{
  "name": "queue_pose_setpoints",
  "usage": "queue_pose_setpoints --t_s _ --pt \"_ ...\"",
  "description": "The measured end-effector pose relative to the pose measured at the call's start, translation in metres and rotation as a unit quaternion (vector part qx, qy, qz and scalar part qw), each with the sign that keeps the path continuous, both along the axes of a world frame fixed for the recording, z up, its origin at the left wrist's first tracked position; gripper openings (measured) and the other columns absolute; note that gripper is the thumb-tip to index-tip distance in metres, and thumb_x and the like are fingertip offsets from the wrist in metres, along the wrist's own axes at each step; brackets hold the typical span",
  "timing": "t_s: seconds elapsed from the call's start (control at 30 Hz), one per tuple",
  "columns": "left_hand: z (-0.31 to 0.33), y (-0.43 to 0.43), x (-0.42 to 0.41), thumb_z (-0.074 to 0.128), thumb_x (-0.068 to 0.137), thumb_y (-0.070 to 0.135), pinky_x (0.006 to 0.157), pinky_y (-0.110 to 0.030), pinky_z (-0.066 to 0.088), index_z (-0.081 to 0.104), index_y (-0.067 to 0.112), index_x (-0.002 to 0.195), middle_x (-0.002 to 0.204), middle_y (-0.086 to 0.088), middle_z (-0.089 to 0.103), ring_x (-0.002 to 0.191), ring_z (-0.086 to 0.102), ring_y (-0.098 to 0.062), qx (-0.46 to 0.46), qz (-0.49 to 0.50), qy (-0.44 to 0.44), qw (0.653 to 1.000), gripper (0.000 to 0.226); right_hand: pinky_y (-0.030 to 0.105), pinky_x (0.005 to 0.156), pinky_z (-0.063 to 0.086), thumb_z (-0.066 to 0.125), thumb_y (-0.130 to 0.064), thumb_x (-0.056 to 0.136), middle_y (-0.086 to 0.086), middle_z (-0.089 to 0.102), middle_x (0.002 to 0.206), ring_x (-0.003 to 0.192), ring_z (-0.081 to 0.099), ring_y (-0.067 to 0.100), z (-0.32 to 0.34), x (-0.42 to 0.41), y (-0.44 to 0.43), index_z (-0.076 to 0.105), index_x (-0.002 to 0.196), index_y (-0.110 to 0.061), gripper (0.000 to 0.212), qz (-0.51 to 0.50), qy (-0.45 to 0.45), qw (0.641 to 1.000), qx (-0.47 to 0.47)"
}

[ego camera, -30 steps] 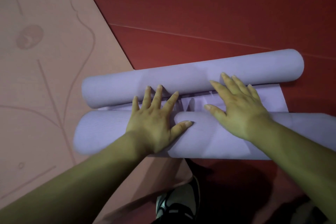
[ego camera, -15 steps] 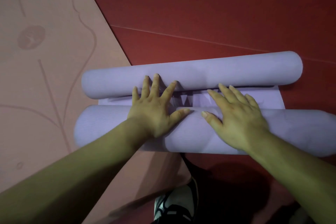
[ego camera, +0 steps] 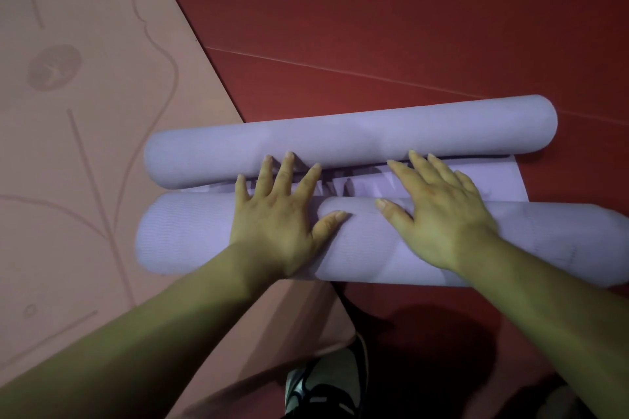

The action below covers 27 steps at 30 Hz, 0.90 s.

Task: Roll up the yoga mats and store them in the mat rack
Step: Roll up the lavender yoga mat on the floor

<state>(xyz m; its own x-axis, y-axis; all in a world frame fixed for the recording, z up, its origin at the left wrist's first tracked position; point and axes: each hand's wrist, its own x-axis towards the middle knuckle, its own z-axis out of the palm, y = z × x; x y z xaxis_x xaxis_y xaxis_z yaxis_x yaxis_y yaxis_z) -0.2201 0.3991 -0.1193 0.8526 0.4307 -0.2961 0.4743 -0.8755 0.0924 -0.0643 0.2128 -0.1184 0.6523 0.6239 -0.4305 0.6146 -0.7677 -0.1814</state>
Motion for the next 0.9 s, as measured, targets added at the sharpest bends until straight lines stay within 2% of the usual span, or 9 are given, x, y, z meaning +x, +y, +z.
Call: queue_pose_setpoints --t_s 0.13,0.33,0.43,0.53,0.73,0.8,0.9 --pt "0.002 0.008 0.011 0.010 0.085 0.089 0.122 -0.063 0.005 0.004 0.041 0.160 0.171 -0.002 -0.009 0.157 -0.007 -0.030 -0.032 0.011 0.029 0.999 0.089 0.047 0.126 0.004 0.017 -0.074 0.090 -0.010 -0.007 0.170 0.156 -0.006 0.016 0.004 0.004 0.004 0.007 0.160 -0.042 0.078 -0.002 0.006 1.000 -0.009" --pt "0.004 0.017 0.024 0.014 0.082 0.090 0.123 -0.062 0.004 0.002 0.045 0.159 0.171 -0.003 -0.012 0.157 -0.011 -0.029 -0.053 0.030 0.041 0.997 0.090 0.048 0.125 0.003 0.008 -0.074 0.089 -0.010 -0.010 0.170 0.156 -0.006 0.015 0.005 -0.002 0.001 0.007 0.160 -0.042 0.077 -0.008 -0.003 1.000 -0.018" --pt "0.004 0.022 0.031 0.012 0.081 0.091 0.123 -0.063 0.005 0.001 0.043 0.159 0.170 -0.003 -0.013 0.156 -0.011 -0.029 -0.056 0.028 0.044 0.997 0.092 0.050 0.125 0.009 0.000 -0.071 0.085 -0.007 0.004 0.170 0.157 0.007 0.018 0.004 -0.012 -0.004 0.022 0.158 -0.041 0.082 0.001 -0.032 0.999 0.008" --pt "0.004 0.022 0.033 0.011 0.081 0.091 0.123 -0.063 0.005 0.001 0.043 0.160 0.170 -0.004 -0.013 0.156 -0.011 -0.030 -0.056 0.026 0.043 0.997 0.093 0.053 0.122 0.021 0.007 -0.067 0.089 -0.003 0.022 0.168 0.154 0.024 0.023 0.001 -0.015 -0.005 0.037 0.155 -0.037 0.079 0.002 -0.046 0.999 0.022" --pt "0.005 0.023 0.034 0.012 0.087 0.085 0.122 -0.063 0.007 0.002 0.044 0.159 0.171 -0.005 -0.009 0.157 -0.007 -0.031 -0.033 0.035 0.013 0.999 0.084 0.047 0.125 0.010 -0.006 -0.069 0.081 -0.009 0.002 0.170 0.157 0.002 0.018 0.000 -0.004 0.000 0.011 0.159 -0.042 0.085 0.001 -0.036 0.999 -0.001" --pt "0.005 0.025 0.034 0.011 0.087 0.082 0.121 -0.063 0.010 0.004 0.043 0.160 0.171 -0.004 -0.005 0.157 -0.004 -0.030 -0.022 0.034 0.000 0.999 0.083 0.047 0.126 0.008 -0.004 -0.070 0.083 -0.009 -0.001 0.170 0.157 -0.003 0.019 0.001 0.002 0.005 0.005 0.159 -0.043 0.082 -0.003 -0.026 1.000 -0.004" --pt "0.004 0.027 0.028 0.012 0.090 0.082 0.121 -0.062 0.011 0.008 0.043 0.160 0.172 -0.003 -0.003 0.157 -0.002 -0.028 -0.013 0.024 -0.004 1.000 0.080 0.049 0.126 0.006 0.008 -0.068 0.092 -0.007 -0.004 0.170 0.157 -0.007 0.020 0.001 0.011 0.010 0.000 0.159 -0.042 0.073 -0.008 -0.012 1.000 -0.003"
